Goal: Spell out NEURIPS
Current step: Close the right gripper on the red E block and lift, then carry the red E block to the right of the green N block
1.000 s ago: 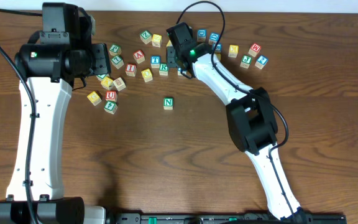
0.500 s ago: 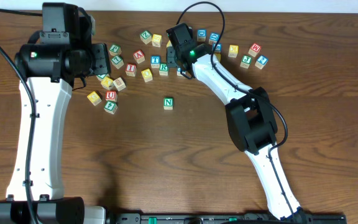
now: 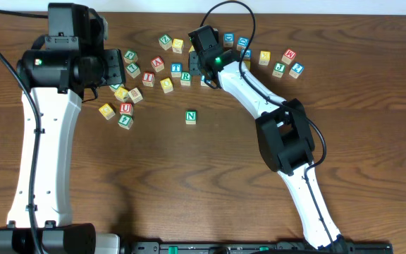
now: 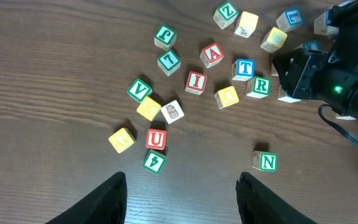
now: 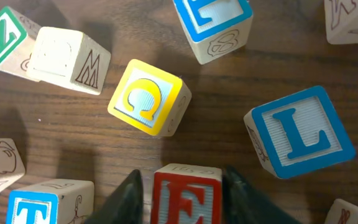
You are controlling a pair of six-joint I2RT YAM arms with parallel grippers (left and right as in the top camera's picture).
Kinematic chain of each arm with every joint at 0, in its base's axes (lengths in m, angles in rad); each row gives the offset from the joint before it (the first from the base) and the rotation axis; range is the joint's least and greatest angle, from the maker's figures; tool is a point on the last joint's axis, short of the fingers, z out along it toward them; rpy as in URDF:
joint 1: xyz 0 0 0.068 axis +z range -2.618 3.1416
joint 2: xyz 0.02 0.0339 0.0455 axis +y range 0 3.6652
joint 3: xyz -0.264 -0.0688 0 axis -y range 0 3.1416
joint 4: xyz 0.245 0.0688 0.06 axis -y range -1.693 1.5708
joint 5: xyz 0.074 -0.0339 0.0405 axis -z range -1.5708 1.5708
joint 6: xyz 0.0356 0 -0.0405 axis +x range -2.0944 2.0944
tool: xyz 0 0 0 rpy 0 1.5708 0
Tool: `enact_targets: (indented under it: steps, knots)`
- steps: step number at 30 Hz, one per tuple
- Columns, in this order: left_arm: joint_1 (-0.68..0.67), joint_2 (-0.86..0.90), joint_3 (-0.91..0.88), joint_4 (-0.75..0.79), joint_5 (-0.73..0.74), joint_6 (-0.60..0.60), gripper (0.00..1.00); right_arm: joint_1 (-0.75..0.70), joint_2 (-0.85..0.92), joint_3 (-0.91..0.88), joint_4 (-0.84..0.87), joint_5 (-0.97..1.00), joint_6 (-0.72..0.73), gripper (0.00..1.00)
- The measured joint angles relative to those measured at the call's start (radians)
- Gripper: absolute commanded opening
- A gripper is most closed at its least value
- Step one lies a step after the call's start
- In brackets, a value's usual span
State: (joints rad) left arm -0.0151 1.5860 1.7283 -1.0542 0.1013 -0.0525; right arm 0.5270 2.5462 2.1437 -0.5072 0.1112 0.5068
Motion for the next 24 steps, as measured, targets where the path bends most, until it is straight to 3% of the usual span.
enact_targets:
  steps: [24]
  knots:
    - [0.000,0.000,0.000,0.000,0.000,0.000,0.56,0.000,-0.013,0.000,-0.061,0.002,-0.018,0.27]
